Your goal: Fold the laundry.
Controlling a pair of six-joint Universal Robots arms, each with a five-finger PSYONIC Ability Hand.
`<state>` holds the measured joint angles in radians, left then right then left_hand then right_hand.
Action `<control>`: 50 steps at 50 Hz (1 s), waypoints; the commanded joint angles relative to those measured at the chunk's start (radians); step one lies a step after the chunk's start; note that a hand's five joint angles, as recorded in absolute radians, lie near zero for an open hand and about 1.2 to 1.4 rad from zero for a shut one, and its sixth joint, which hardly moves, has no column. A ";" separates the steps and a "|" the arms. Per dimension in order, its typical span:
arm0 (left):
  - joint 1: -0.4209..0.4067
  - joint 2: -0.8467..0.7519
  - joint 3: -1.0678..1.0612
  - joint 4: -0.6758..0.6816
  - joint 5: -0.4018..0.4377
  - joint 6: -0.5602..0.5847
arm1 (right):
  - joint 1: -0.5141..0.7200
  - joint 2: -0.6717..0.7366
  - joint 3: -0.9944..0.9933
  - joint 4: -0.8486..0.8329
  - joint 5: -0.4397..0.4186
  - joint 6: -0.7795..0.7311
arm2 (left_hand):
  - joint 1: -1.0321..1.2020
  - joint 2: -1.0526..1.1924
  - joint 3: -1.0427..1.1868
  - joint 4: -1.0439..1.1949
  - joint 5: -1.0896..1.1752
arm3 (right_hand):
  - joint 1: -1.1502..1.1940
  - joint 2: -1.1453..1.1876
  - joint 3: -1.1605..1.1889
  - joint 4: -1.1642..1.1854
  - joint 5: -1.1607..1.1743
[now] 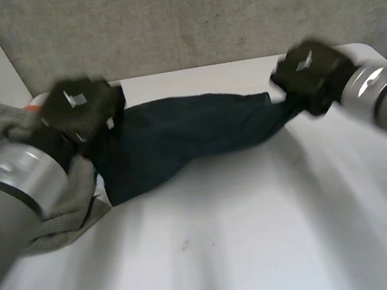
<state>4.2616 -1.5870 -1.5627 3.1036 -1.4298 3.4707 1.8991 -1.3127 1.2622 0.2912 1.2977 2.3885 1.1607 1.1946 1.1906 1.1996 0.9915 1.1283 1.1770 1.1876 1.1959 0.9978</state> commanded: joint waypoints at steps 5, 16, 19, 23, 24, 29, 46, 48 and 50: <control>0.018 0.087 0.266 -0.184 0.015 -0.078 | -0.055 -0.091 -0.198 0.267 -0.063 0.064 | 0.236 0.202 0.206 0.197 0.230 | 0.268 0.219 0.209 0.200 0.224; 0.037 -0.370 0.332 -0.211 -0.009 0.024 | -0.035 0.228 -0.187 0.235 -0.054 0.081 | 0.236 0.202 0.206 0.197 0.230 | 0.268 0.219 0.209 0.200 0.224; 0.041 -0.490 0.414 -0.119 -0.011 0.037 | -0.009 0.329 -0.254 0.172 -0.025 0.136 | 0.236 0.202 0.206 0.197 0.230 | 0.268 0.219 0.209 0.200 0.224; 0.050 -0.554 0.550 0.035 -0.012 0.024 | 0.009 0.400 -0.384 0.036 0.014 0.231 | 0.236 0.202 0.206 0.197 0.230 | 0.268 0.219 0.209 0.200 0.224; 0.052 -0.554 0.602 0.114 -0.012 0.016 | 0.011 0.405 -0.412 -0.001 0.023 0.253 | 0.236 0.202 0.206 0.197 0.230 | 0.268 0.219 0.209 0.200 0.224; 0.058 -0.501 0.687 0.433 -0.046 -0.045 | 0.008 0.343 -0.526 -0.343 0.095 0.415 | 0.236 0.202 0.206 0.197 0.230 | 0.268 0.219 0.209 0.200 0.224; 0.089 -0.357 0.456 0.581 -0.020 -0.217 | 0.009 0.225 -0.334 -0.548 0.058 0.427 | 0.236 0.202 0.206 0.197 0.230 | 0.268 0.219 0.209 0.200 0.224; 0.087 -0.360 0.391 0.578 -0.012 -0.216 | 0.009 0.242 -0.299 -0.523 0.054 0.405 | 0.236 0.202 0.206 0.197 0.230 | 0.268 0.219 0.209 0.200 0.224; 0.086 -0.367 0.282 0.578 0.005 -0.216 | 0.009 0.270 -0.235 -0.500 0.038 0.370 | 0.236 0.202 0.206 0.197 0.230 | 0.268 0.219 0.209 0.200 0.224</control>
<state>4.3462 -1.9485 -1.0498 3.7192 -1.4540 3.2472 1.9094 -1.1010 0.9067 -0.2957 1.3582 2.8326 1.1608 1.1973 1.1908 1.2000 1.0105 1.1283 1.1848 1.1910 1.1993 1.0111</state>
